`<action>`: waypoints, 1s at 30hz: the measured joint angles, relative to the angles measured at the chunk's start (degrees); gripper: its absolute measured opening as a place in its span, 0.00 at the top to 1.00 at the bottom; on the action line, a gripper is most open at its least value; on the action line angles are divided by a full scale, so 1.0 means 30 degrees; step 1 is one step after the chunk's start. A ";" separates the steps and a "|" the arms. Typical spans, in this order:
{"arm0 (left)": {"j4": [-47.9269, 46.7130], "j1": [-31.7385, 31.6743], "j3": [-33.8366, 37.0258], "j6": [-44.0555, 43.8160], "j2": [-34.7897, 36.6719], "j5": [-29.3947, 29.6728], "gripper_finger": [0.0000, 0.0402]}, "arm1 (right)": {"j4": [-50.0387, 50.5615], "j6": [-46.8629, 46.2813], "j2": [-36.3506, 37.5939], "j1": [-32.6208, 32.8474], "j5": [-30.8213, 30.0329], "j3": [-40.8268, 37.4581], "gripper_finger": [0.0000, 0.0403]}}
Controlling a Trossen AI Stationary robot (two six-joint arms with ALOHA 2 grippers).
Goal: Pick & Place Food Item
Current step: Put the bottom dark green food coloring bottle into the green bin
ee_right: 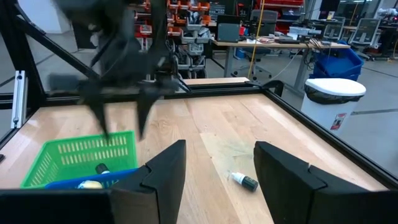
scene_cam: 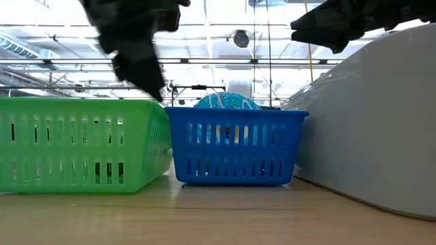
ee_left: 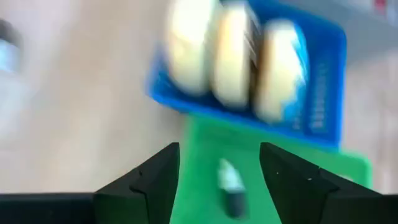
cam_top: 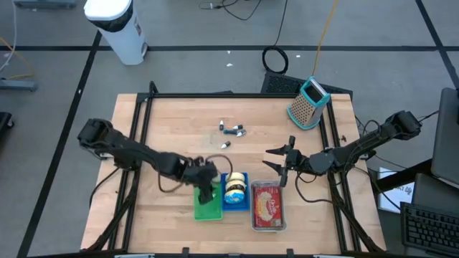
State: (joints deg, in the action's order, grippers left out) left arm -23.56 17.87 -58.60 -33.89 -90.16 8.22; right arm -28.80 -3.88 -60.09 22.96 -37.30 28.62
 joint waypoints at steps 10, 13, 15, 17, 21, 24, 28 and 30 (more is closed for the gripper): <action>0.0737 -0.2867 -0.0034 0.3014 0.1280 0.5552 0.44 | 0.0133 -0.0333 0.0005 0.0000 -0.0024 -0.0007 0.55; 0.1673 -0.3846 -0.0041 0.3366 0.0739 0.4617 0.44 | 0.0131 -0.0322 0.0004 0.0000 -0.0029 -0.0007 0.55; 0.2107 -0.4391 -0.0034 0.3855 0.0241 0.4168 0.44 | 0.0130 -0.0279 -0.0001 -0.0038 -0.0036 -0.0007 0.55; 0.2818 -0.4838 -0.0034 0.4694 -0.0254 0.3822 0.44 | 0.0131 -0.0105 0.0003 -0.0153 -0.0033 -0.0007 0.55; 0.3630 -0.5508 -0.0034 0.6222 -0.1455 0.3712 0.44 | 0.0138 0.0015 -0.0002 -0.0397 -0.0044 -0.0007 0.55; 0.4303 -0.5834 -0.0026 0.7026 -0.2229 0.3184 0.44 | 0.0201 0.0015 -0.0002 -0.0563 -0.0044 -0.0007 0.55; 0.4881 -0.6003 -0.0026 0.8242 -0.3055 0.2126 0.44 | 0.0264 0.0073 -0.0002 -0.0656 -0.0044 -0.0007 0.55; 0.4992 -0.5991 -0.0026 0.8789 -0.3363 0.2062 0.44 | 0.0327 0.0066 -0.0002 -0.0656 -0.0044 -0.0007 0.55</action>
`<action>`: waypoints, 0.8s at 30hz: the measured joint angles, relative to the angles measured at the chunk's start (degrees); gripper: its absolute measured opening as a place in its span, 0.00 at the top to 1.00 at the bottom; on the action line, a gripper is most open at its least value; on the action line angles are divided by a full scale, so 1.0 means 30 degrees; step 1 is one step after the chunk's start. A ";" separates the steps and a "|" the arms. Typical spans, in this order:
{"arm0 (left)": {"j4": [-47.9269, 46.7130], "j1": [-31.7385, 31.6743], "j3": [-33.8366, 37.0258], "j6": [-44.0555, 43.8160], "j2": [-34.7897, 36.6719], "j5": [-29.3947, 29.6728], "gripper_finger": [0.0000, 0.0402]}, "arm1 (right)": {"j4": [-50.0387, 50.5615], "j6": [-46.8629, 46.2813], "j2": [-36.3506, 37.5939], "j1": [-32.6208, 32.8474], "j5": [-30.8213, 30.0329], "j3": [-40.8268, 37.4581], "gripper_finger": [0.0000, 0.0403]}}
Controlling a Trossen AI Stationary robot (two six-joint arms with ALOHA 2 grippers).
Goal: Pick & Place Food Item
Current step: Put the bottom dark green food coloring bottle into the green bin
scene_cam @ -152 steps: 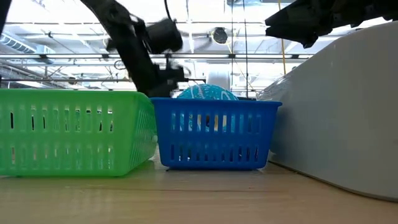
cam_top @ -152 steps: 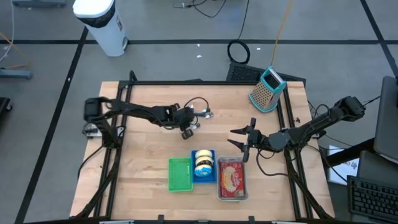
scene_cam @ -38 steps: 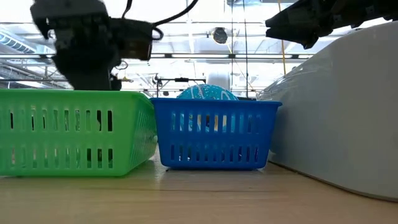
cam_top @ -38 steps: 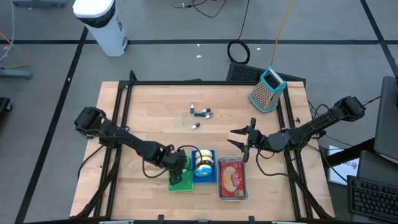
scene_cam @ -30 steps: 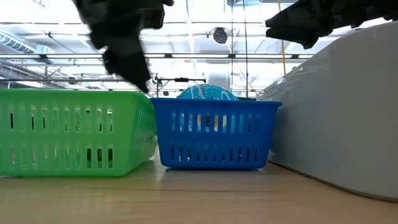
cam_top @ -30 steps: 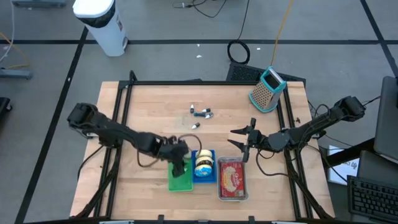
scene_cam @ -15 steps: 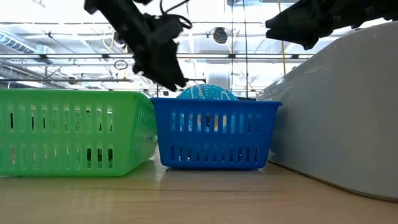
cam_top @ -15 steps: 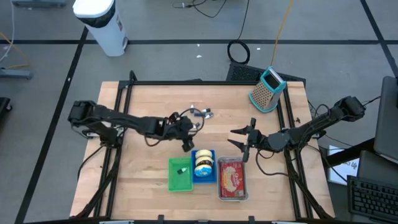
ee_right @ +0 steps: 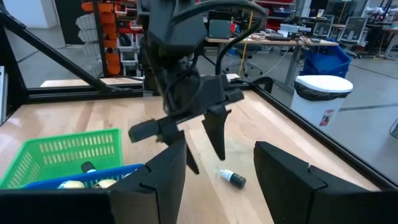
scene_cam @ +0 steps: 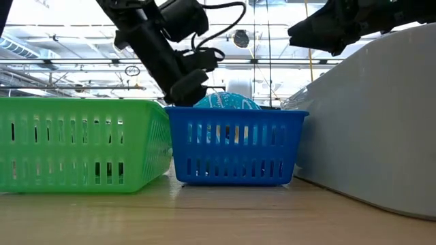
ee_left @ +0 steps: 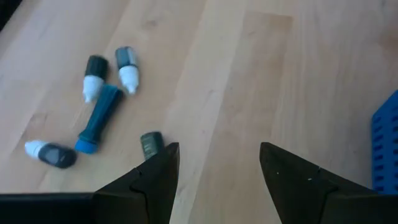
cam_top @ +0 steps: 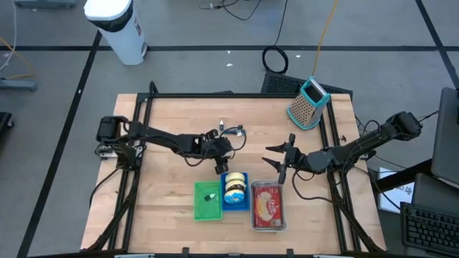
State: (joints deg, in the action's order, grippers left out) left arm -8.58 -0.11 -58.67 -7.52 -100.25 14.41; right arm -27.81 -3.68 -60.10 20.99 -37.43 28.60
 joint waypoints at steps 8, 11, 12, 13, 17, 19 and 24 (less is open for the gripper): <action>0.1914 0.0011 0.0015 0.0676 -0.1170 -0.1202 0.44 | -0.0165 0.0497 0.0000 -0.0015 -0.0007 0.0000 0.55; 0.2874 0.0047 0.0013 0.1270 -0.1544 -0.1838 0.44 | -0.0235 0.0650 0.0000 -0.0015 -0.0004 0.0000 0.55; 0.3304 0.0048 0.0029 0.1401 -0.1672 -0.1942 0.44 | -0.0273 0.0620 0.0000 -0.0015 -0.0011 0.0000 0.55; 0.3824 0.0062 0.0023 0.1514 -0.1778 -0.2095 0.44 | -0.0262 0.0615 0.0000 -0.0015 -0.0032 0.0000 0.55; 0.4905 -0.0002 0.0022 0.2058 -0.1798 -0.2145 0.44 | -0.0269 0.1276 0.0000 -0.0015 -0.0066 0.0000 0.55; 0.5624 -0.0068 0.0022 0.2531 -0.1791 -0.2148 0.44 | -0.0385 0.2015 0.0000 -0.0015 -0.0080 0.0000 0.55; 0.8840 -0.0084 0.0022 0.3288 -0.1776 -0.2140 0.44 | -0.1437 0.3131 0.0000 -0.0029 -0.0082 0.0000 0.55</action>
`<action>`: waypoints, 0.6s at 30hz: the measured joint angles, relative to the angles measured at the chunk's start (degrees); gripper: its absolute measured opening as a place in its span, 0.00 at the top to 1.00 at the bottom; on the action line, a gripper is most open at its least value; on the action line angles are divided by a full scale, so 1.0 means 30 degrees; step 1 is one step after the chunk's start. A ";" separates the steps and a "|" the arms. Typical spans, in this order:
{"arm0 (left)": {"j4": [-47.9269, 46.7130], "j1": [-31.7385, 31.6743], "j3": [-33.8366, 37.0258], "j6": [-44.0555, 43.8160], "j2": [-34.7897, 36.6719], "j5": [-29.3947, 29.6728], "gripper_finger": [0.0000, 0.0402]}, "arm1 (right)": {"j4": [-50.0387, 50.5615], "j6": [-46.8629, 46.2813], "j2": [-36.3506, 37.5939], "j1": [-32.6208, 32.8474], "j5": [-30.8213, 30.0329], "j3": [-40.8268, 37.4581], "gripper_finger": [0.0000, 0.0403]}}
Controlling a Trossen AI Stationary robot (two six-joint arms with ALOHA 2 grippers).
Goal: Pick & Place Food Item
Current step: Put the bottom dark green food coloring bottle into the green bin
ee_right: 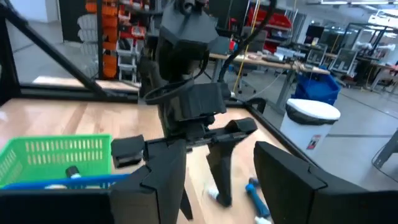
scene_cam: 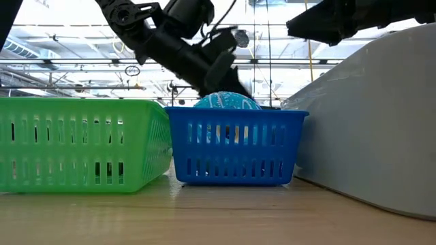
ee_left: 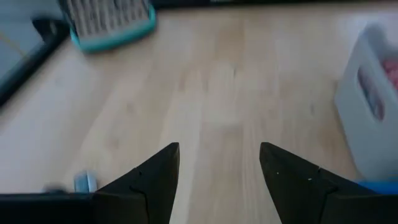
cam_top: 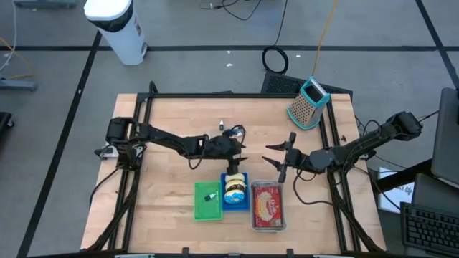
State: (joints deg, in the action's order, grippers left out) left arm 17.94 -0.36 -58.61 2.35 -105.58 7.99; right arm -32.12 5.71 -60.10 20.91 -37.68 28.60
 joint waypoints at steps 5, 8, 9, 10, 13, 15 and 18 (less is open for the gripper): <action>0.3635 -0.0208 0.0000 0.2396 0.0000 -0.0007 0.44 | -0.0809 0.0046 0.0006 -0.0230 -0.0004 0.0000 0.55; 0.5392 -0.0584 0.0000 0.3622 -0.0036 -0.0023 0.44 | -0.0832 0.0023 0.0000 -0.0503 0.0002 0.0000 0.55; 0.5904 -0.0717 0.0000 0.3986 -0.0044 -0.0036 0.44 | -0.0866 -0.0093 0.0000 -0.0612 0.0002 0.0000 0.55; 0.6339 -0.0901 0.0000 0.4294 -0.0051 -0.0073 0.44 | -0.0891 -0.0136 0.0000 -0.0721 0.0002 0.0000 0.55; 0.7162 -0.1644 0.0000 0.4705 -0.0051 -0.0091 0.44 | -0.1048 -0.0158 0.0000 -0.1019 0.0002 0.0000 0.55; 0.7191 -0.2248 0.0000 0.4687 -0.0051 -0.0081 0.44 | -0.1096 -0.0158 0.0000 -0.1225 0.0002 0.0000 0.55; 0.6857 -0.3165 0.0000 0.4454 -0.0051 -0.0087 0.44 | -0.1108 -0.0126 0.0000 -0.1635 -0.0003 0.0000 0.55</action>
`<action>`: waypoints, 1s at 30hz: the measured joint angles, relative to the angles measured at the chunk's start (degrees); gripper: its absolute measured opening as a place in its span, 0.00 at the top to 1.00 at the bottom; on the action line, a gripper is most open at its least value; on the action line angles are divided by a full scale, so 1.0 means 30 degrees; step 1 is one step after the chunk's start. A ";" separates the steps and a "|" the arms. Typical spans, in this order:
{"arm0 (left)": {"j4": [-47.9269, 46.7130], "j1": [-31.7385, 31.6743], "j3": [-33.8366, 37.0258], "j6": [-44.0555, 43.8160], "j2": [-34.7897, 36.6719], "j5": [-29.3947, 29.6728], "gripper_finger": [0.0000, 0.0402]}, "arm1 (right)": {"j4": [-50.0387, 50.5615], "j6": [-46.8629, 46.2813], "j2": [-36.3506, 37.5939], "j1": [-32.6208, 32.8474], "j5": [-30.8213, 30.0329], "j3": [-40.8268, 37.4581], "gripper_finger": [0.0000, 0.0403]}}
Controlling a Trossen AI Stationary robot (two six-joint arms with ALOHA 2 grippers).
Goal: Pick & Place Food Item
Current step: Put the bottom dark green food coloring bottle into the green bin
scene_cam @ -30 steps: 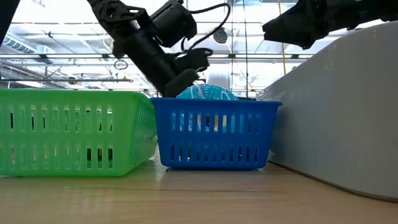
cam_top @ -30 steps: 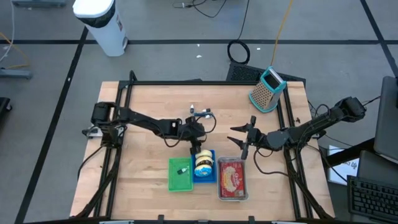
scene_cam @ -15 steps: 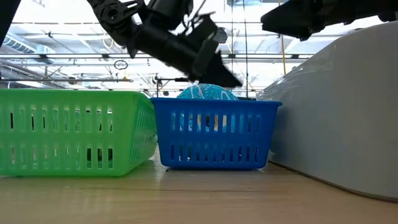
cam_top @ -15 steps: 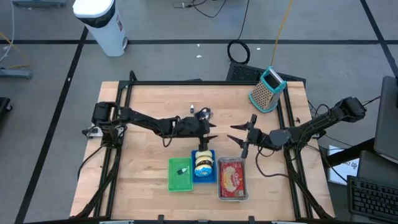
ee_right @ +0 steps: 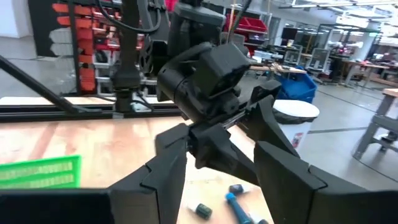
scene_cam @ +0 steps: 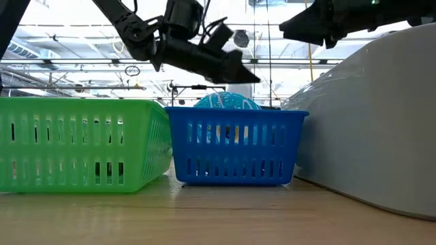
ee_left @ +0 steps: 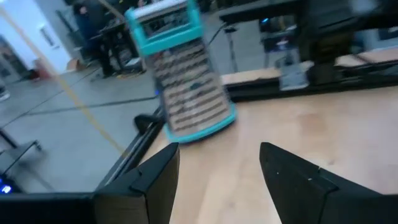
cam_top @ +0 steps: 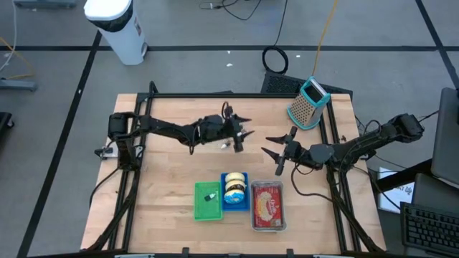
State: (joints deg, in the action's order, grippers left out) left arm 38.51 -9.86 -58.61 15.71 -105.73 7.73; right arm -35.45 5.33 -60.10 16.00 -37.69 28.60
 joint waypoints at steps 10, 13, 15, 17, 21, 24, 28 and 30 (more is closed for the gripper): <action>-0.3781 -0.2085 0.0000 -0.0342 -0.0015 0.0757 0.44 | -0.2654 0.3010 0.0007 -0.2367 -0.0009 0.0000 0.55; -0.5115 -0.2487 0.0000 -0.0702 -0.0015 0.0800 0.44 | -0.3394 0.4147 0.0007 -0.3135 -0.0009 0.0000 0.55; -0.6027 -0.2647 0.0000 -0.1345 -0.0015 0.0780 0.44 | -0.3413 0.4704 0.0007 -0.3662 -0.0015 0.0000 0.55; -0.7029 -0.2726 0.0000 -0.2192 -0.0015 0.0767 0.44 | -0.3387 0.5375 0.0007 -0.4209 -0.0009 0.0000 0.55; -0.9246 -0.2603 0.0000 -0.3808 -0.0015 0.0734 0.44 | -0.3313 0.6204 0.0007 -0.5225 -0.0009 0.0000 0.55; -1.1385 -0.2311 0.0000 -0.5047 -0.0015 0.0408 0.44 | -0.2536 0.6737 0.0007 -0.5878 -0.0009 0.0000 0.55; -1.3426 -0.1813 0.0000 -0.7257 -0.0015 0.0414 0.44 | -0.0790 0.6628 0.0007 -0.6877 -0.0593 0.0000 0.55; -1.4136 -0.1516 0.0000 -0.8119 -0.0015 0.0414 0.44 | -0.0162 0.5657 0.0007 -0.7244 -0.1020 0.0000 0.55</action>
State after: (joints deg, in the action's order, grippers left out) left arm -3.90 -14.40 -58.61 -8.65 -105.78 8.97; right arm -35.93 22.30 -60.07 -5.73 -40.75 28.60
